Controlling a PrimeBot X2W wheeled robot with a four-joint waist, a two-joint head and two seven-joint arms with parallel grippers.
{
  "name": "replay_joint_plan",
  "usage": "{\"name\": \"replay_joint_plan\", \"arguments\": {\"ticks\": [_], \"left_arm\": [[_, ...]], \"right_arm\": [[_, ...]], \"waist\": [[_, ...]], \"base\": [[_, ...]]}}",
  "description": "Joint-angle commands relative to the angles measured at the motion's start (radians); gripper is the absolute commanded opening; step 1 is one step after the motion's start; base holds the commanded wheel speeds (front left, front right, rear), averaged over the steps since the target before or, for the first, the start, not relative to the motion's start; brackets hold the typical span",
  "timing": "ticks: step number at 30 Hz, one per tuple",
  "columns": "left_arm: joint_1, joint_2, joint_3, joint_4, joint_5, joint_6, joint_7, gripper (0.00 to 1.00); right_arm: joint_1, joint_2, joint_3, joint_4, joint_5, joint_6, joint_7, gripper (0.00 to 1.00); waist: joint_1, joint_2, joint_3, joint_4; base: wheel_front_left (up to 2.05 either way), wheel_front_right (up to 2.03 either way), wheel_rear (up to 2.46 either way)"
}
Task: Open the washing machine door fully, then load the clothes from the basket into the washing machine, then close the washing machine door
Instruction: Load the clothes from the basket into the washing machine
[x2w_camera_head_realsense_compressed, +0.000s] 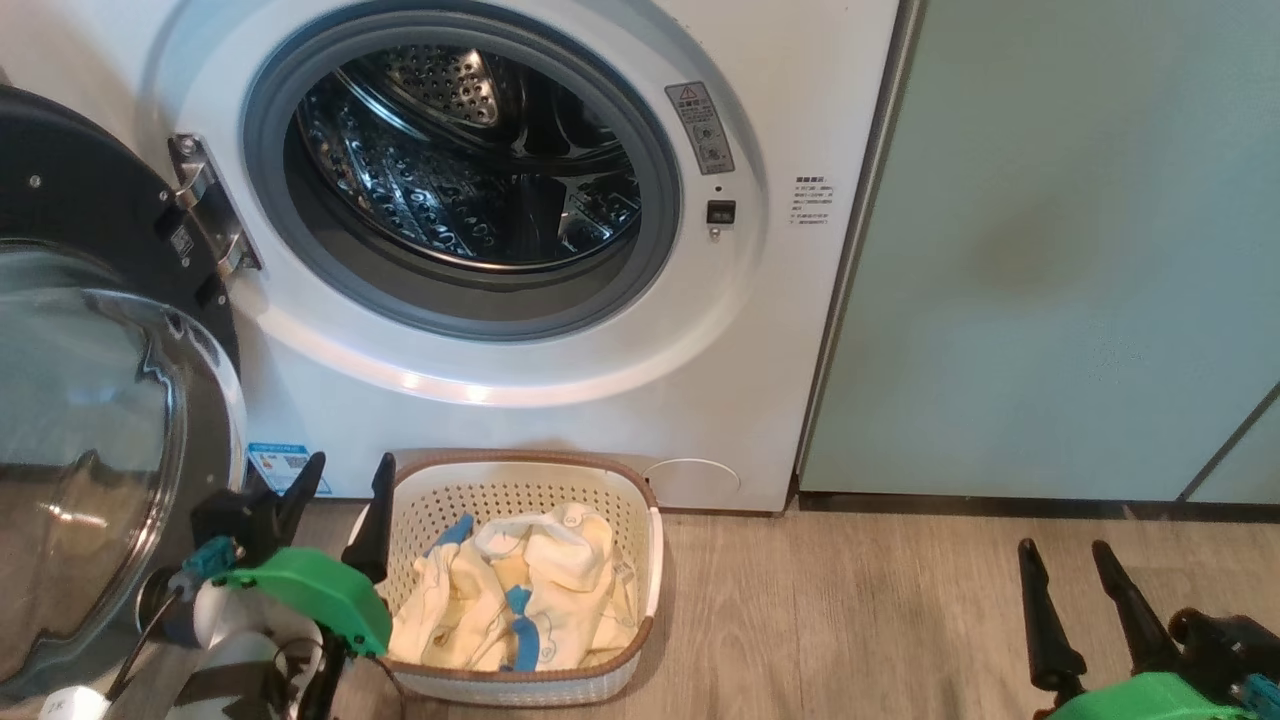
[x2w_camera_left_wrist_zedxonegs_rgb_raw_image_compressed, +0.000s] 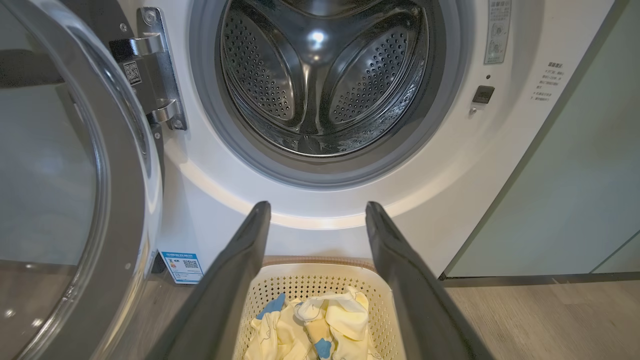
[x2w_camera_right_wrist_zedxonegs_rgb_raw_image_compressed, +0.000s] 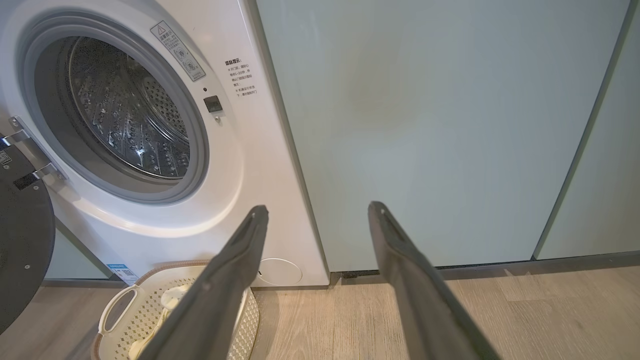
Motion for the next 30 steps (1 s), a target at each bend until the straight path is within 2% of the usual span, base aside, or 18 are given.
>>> {"name": "replay_joint_plan", "arguments": {"ticks": [1,12,20,30], "left_arm": [[-0.029,0.025,0.033,-0.027,-0.004,-0.001,-0.006,1.00],[-0.029,0.020,0.023,-0.017,-0.003,-0.001,-0.006,1.00],[-0.022,0.004,0.023,0.015,-0.014,-0.001,-0.006,1.00],[-0.058,-0.010,-0.018,0.213,-0.035,-0.001,-0.006,1.00]], "right_arm": [[-0.030,-0.012,0.020,-0.031,-0.006,0.000,-0.011,1.00],[-0.032,-0.017,0.022,-0.035,-0.006,0.000,-0.011,1.00],[-0.045,-0.025,0.031,-0.041,-0.006,0.000,-0.011,1.00],[-0.068,-0.034,0.044,-0.054,-0.006,0.000,-0.011,1.00]], "waist": [[0.0000,0.0000,-0.001,0.000],[0.0000,0.0000,0.003,-0.004],[0.0000,0.0000,0.024,-0.040],[0.0000,0.0000,0.092,-0.131]], "base": [[0.00,0.00,0.00],[0.00,0.00,0.00],[0.00,0.00,0.00],[0.00,0.00,0.00]]}}
